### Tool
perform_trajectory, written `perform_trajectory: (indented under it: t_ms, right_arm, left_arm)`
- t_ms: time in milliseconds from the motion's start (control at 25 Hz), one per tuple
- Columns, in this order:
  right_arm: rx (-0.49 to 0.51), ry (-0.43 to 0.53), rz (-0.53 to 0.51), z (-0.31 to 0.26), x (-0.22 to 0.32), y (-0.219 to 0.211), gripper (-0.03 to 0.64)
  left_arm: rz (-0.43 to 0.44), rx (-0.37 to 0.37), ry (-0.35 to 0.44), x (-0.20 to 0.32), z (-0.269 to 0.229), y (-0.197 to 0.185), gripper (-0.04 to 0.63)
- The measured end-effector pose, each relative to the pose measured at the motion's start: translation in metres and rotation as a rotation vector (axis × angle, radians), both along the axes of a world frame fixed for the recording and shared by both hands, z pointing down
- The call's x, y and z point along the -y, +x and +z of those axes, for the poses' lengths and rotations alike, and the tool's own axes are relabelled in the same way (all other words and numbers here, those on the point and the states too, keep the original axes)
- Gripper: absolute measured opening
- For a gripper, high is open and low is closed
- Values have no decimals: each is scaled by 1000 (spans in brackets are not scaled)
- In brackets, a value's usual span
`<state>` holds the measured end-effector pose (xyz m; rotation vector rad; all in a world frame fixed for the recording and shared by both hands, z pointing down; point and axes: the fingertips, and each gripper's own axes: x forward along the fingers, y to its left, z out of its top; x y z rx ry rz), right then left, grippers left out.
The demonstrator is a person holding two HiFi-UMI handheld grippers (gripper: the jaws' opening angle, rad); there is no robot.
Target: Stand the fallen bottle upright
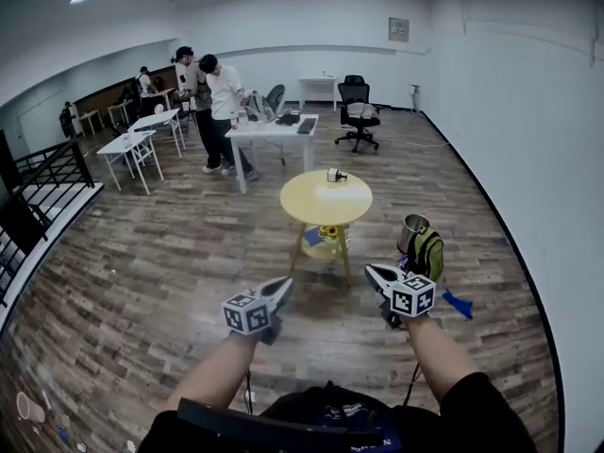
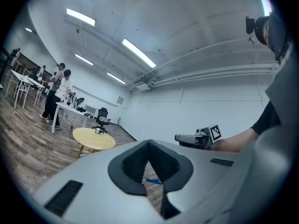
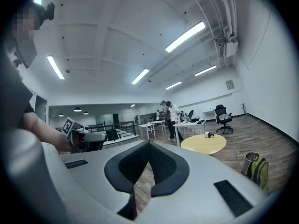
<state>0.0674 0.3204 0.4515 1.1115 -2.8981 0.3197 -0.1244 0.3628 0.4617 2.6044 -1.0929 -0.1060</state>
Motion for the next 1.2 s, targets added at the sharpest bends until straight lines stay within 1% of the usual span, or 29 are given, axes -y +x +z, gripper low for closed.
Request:
perform_trajectory:
  t_ms: [120, 240, 360, 520, 720, 800, 880, 1000, 1200]
  right_arm:
    - [0, -18, 2, 11, 41, 5, 18]
    - [-7, -24, -1, 22, 90, -9, 18]
    - [-16, -24, 12, 27, 147, -34, 18]
    - [-14, -24, 57, 22, 233, -74, 18]
    - [15, -1, 96, 4, 322, -128, 18]
    - [28, -10, 95, 5, 354, -147, 18]
    - [17, -16, 83, 9, 380, -162, 18]
    - [13, -17, 75, 11, 420, -167, 18]
    - [24, -43, 54, 32, 507, -146, 18]
  left_arm:
    - [7, 17, -7, 38, 9, 5, 3]
    - [2, 9, -10, 91, 18, -10, 3]
    - [20, 2, -18, 153, 25, -33, 3]
    - [74, 21, -4, 239, 20, -70, 3]
    - [128, 45, 20, 327, 2, -118, 3]
    - [134, 46, 26, 359, -1, -133, 3]
    - [134, 38, 22, 387, 1, -143, 3]
    - [137, 35, 12, 428, 4, -143, 3]
    - [117, 43, -8, 505, 21, -119, 3]
